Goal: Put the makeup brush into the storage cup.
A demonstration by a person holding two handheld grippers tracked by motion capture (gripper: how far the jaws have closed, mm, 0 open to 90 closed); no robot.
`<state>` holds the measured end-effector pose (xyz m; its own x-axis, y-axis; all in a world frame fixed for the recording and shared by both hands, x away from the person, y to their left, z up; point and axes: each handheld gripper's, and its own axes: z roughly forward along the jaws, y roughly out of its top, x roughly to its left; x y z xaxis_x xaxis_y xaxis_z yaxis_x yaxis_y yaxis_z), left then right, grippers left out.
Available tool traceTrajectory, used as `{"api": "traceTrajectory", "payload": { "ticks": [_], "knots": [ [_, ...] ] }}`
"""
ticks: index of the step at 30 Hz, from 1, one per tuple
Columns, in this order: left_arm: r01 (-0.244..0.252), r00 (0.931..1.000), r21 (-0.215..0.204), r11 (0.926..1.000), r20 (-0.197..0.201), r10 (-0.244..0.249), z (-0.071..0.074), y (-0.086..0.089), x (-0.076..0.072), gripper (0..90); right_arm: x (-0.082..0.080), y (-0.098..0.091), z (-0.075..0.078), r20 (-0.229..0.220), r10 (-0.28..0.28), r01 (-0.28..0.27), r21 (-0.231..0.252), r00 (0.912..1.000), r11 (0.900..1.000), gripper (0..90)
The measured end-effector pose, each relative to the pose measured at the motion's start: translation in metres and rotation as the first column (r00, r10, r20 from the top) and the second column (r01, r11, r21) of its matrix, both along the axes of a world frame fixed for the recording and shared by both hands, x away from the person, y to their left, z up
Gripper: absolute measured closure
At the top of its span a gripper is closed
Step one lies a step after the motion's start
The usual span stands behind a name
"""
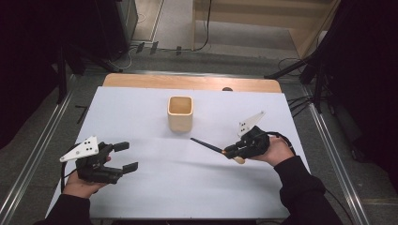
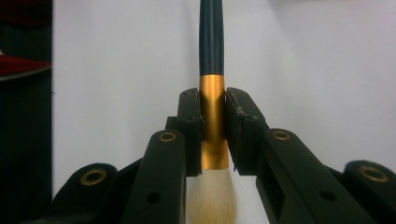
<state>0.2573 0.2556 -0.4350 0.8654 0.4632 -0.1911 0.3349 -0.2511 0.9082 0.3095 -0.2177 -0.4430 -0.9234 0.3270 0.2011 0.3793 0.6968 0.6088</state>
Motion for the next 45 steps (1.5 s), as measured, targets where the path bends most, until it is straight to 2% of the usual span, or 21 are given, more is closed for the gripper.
{"api": "traceTrajectory", "payload": {
  "ticks": [4, 8, 13, 19, 21, 22, 26, 28, 29, 30, 31, 33, 35, 36, 39, 40, 42, 43, 44, 45],
  "knots": [
    [0.030, 0.9995, 0.013, 0.9995, -0.013, -0.030, 0.000, -0.008, 0.001, 18.1, -0.007, 0.003, -0.001, -0.006, -0.021, 0.021, 0.034, 0.9998, 0.9992, 77.8],
    [0.053, 0.9983, 0.016, 0.9984, -0.025, -0.053, 0.000, -0.014, 0.004, 18.2, -0.015, 0.008, 0.000, 0.020, -0.018, 0.016, 0.085, 0.9996, 0.9963, 77.8],
    [0.087, 0.9957, 0.025, 0.9959, -0.033, -0.086, 0.001, -0.022, 0.007, 18.1, -0.021, 0.015, 0.005, 0.047, 0.012, -0.016, 0.093, 0.9988, 0.9956, 77.8],
    [0.162, 0.9866, 0.083, 0.9833, -0.034, -0.160, 0.005, -0.036, 0.010, 18.2, -0.024, 0.023, 0.004, 0.059, 0.042, -0.046, 0.065, 0.9974, 0.9968, 77.8],
    [0.171, 0.9851, 0.087, 0.9815, -0.036, -0.168, 0.006, -0.038, 0.011, 18.1, -0.024, 0.024, 0.004, 0.053, 0.052, -0.055, 0.064, 0.9972, 0.9964, 77.8],
    [0.185, 0.9823, 0.092, 0.9785, -0.047, -0.181, 0.007, -0.042, 0.013, 18.1, -0.025, 0.028, 0.005, 0.062, 0.066, -0.069, 0.040, 0.9959, 0.9969, 77.8],
    [0.213, 0.9762, 0.116, 0.9702, -0.067, -0.206, 0.010, -0.049, 0.017, 18.0, -0.025, 0.034, 0.007, 0.055, 0.091, -0.092, 0.014, 0.9943, 0.9956, 77.8],
    [0.219, 0.9747, 0.118, 0.9686, -0.073, -0.212, 0.010, -0.051, 0.017, 18.1, -0.025, 0.036, 0.007, 0.053, 0.100, -0.101, 0.009, 0.9936, 0.9949, 77.8],
    [0.228, 0.9727, 0.127, 0.9653, -0.073, -0.220, 0.011, -0.054, 0.018, 18.1, -0.025, 0.037, 0.008, 0.057, 0.106, -0.106, -0.008, 0.9927, 0.9943, 77.8],
    [0.238, 0.9702, 0.131, 0.9622, -0.077, -0.230, 0.012, -0.057, 0.019, 18.4, -0.024, 0.041, 0.010, 0.058, 0.120, -0.119, -0.028, 0.9911, 0.9925, 77.8],
    [0.238, 0.9702, 0.131, 0.9622, -0.077, -0.230, 0.012, -0.057, 0.019, 18.4, -0.022, 0.043, 0.010, 0.062, 0.127, -0.125, -0.028, 0.9900, 0.9917, 77.8],
    [0.256, 0.9657, 0.146, 0.9555, -0.083, -0.246, 0.013, -0.063, 0.021, 18.4, -0.020, 0.047, 0.011, 0.062, 0.150, -0.146, -0.059, 0.9868, 0.9875, 77.8],
    [0.259, 0.9647, 0.149, 0.9542, -0.087, -0.248, 0.014, -0.065, 0.021, 18.4, -0.019, 0.050, 0.012, 0.054, 0.163, -0.159, -0.076, 0.9851, 0.9843, 77.8],
    [0.269, 0.9620, 0.160, 0.9498, -0.095, -0.256, 0.014, -0.068, 0.022, 18.4, -0.018, 0.056, 0.013, 0.049, 0.191, -0.185, -0.109, 0.9804, 0.9767, 77.8],
    [0.276, 0.9594, 0.163, 0.9471, -0.105, -0.262, 0.013, -0.070, 0.024, 18.4, -0.016, 0.060, 0.015, 0.051, 0.207, -0.199, -0.129, 0.9770, 0.9714, 77.8],
    [0.285, 0.9563, 0.169, 0.9436, -0.119, -0.267, 0.012, -0.073, 0.024, 18.4, -0.015, 0.066, 0.015, 0.025, 0.221, -0.215, -0.155, 0.9749, 0.9643, 77.8],
    [0.295, 0.9525, 0.173, 0.9395, -0.129, -0.276, 0.011, -0.076, 0.024, 18.4, -0.013, 0.070, 0.016, 0.033, 0.239, -0.230, -0.173, 0.9704, 0.9577, 77.8],
    [0.295, 0.9525, 0.173, 0.9395, -0.129, -0.276, 0.011, -0.076, 0.024, 18.4, -0.013, 0.070, 0.016, 0.033, 0.239, -0.230, -0.173, 0.9704, 0.9577, 77.8],
    [0.310, 0.9476, 0.181, 0.9332, -0.138, -0.288, 0.010, -0.079, 0.025, 18.7, -0.011, 0.075, 0.016, 0.030, 0.248, -0.239, -0.187, 0.9682, 0.9529, 77.8],
    [0.314, 0.9461, 0.184, 0.9313, -0.142, -0.291, 0.010, -0.081, 0.025, 19.1, -0.011, 0.078, 0.016, 0.022, 0.252, -0.244, -0.191, 0.9675, 0.9510, 77.8]
  ]
}}
